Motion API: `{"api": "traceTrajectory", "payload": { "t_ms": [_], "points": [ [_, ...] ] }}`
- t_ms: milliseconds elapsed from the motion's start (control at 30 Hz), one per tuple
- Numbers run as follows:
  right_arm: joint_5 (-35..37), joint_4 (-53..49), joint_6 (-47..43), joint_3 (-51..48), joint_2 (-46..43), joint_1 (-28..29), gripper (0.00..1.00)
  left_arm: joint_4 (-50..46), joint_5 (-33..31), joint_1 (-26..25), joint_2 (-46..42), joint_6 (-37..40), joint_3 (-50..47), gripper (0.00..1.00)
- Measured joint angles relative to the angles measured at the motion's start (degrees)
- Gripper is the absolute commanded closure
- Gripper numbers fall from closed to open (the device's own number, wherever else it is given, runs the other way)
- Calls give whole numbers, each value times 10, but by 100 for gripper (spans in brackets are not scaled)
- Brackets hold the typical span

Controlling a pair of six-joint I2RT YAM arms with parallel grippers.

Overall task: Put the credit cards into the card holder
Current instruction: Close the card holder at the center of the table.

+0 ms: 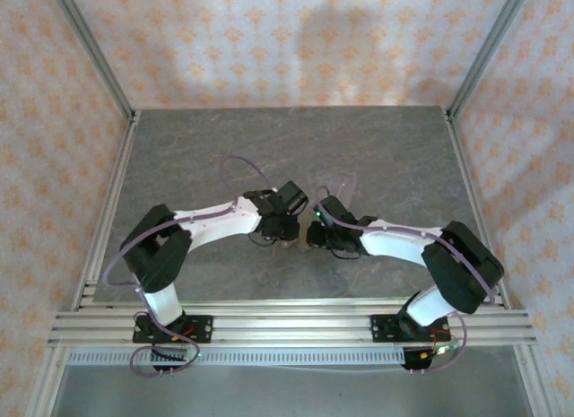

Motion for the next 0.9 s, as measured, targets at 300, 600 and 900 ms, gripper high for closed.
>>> {"api": "traceTrajectory", "payload": {
  "t_ms": [300, 600, 900],
  "points": [
    [-3, -35, -8, -9, -64, -16, 55, 29, 8, 3, 40, 5, -20, 85],
    [-33, -79, -78, 58, -26, -82, 45, 103, 8, 3, 10, 3, -80, 85],
    [-83, -66, -106, 66, 45, -83, 45, 114, 8, 14, -21, 4, -108, 85]
  ]
}}
